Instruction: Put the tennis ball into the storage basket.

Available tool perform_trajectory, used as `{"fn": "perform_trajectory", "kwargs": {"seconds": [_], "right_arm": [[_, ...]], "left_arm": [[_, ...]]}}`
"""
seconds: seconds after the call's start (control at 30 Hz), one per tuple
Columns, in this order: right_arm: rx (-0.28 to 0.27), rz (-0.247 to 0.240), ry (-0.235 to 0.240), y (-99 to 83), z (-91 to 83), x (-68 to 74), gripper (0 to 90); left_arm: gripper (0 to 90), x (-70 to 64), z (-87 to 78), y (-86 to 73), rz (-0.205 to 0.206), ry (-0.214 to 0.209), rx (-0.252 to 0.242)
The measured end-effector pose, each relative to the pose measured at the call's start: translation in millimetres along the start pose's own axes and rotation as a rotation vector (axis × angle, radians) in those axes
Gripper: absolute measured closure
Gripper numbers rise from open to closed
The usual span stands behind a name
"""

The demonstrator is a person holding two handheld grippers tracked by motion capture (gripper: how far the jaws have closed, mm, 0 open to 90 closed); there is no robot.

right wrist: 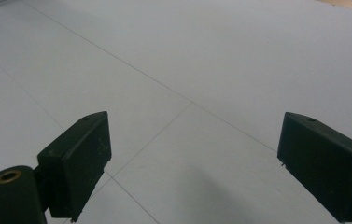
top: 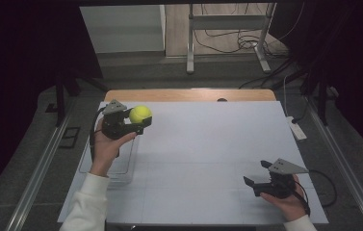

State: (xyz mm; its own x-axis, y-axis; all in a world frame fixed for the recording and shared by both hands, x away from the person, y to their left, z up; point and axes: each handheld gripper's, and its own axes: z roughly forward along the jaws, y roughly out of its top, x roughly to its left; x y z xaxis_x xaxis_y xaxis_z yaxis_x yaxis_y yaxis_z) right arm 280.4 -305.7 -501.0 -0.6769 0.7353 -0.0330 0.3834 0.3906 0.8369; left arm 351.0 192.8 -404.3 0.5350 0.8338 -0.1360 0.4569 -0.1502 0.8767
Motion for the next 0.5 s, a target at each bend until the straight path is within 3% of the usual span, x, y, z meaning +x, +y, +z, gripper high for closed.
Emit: {"fn": "perform_trajectory", "kwargs": {"seconds": [0.5], "right_arm": [[-0.001, -0.001, 0.0, -0.5, -0.2, -0.6, 10.2]], "left_arm": [[26.2, 12.3, -5.5, -2.2, -0.022, 0.043, -0.015]]}}
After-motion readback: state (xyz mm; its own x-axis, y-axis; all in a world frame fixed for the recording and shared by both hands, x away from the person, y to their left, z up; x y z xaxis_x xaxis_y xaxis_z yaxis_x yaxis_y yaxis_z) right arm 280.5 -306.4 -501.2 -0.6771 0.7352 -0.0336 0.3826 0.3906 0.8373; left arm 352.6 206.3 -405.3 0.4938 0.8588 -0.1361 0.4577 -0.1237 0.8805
